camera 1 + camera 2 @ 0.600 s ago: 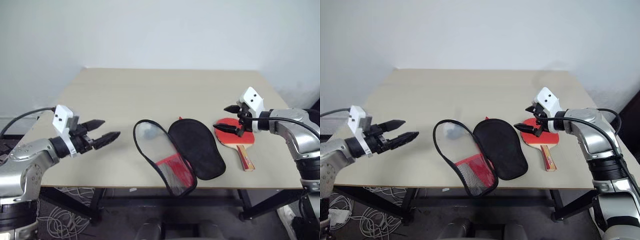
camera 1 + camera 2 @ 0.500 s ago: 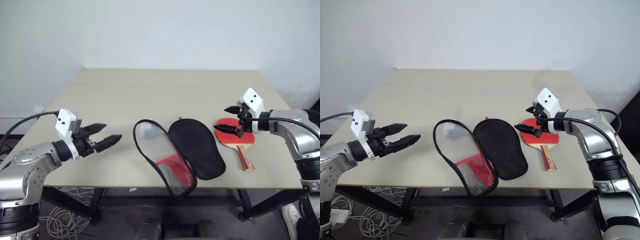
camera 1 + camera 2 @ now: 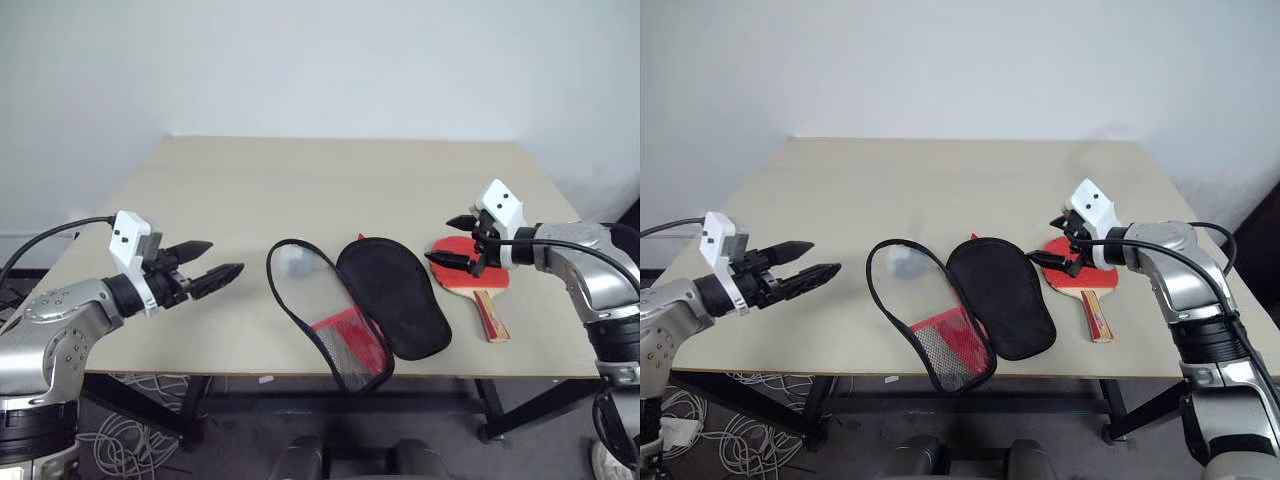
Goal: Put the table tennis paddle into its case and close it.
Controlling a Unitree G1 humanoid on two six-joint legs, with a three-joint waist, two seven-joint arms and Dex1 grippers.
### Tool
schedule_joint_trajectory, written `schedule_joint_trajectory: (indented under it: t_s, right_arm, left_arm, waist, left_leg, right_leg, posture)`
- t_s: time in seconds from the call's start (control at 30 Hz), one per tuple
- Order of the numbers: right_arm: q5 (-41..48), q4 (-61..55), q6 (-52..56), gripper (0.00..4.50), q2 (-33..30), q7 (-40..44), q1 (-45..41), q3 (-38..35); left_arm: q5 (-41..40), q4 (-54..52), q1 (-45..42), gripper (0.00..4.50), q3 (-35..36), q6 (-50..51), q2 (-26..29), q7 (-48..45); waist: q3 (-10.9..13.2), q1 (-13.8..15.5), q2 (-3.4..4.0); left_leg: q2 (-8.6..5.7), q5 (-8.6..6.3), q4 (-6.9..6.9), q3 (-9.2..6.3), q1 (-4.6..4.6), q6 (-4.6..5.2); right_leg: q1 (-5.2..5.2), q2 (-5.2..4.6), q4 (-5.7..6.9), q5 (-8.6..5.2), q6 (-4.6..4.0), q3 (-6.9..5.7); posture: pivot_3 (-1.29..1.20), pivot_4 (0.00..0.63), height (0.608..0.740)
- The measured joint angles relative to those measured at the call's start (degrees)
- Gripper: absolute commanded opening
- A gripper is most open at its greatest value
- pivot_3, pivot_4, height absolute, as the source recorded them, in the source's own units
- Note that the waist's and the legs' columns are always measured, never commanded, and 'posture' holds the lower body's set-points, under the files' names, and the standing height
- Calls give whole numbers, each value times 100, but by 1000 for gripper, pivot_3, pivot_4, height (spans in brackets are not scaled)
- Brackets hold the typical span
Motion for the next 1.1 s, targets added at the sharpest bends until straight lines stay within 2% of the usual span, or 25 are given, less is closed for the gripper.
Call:
schedule_joint_trajectory:
  t_s: [0.4, 0.63, 0.83, 1.1]
  right_arm:
    - [9, -567, 593, 4500, -174, -548, 617, -479]
    - [-18, -1182, 1557, 4500, -85, -1349, 1032, -708]
    - [-164, -1211, 2356, 4500, 100, -2112, 1483, -837]
    - [-176, -1400, 2743, 4500, 288, -2622, 1912, -999]
  left_arm:
    - [188, 488, -699, 4470, -544, -245, -27, -195]
    - [354, 910, -880, 4470, -691, -428, -68, -300]
    - [487, 1196, -1171, 4470, -827, -609, -89, -432]
    - [529, 1438, -1354, 4470, -992, -786, -133, -567]
  waist:
    - [0, -9, 0]
    - [-1, 17, -3]
    - [-1, 25, -3]
    - [0, -1, -3]
  left_leg:
    - [-2, 0, -1, 3, 1, 1]
    - [-2, 0, 6, 2, -1, 1]
    - [-4, 0, 6, 5, -1, 2]
    - [-3, 1, 6, 7, 0, 2]
  right_leg:
    - [4, 5, 1, 0, 0, 7]
    - [8, 1, -2, 0, 1, -6]
    - [18, 1, -4, 0, 0, -9]
    - [22, 6, -4, 0, 1, -9]
  posture:
    - [0, 0, 734]
    - [0, 0, 734]
    - [0, 0, 734]
    - [0, 0, 734]
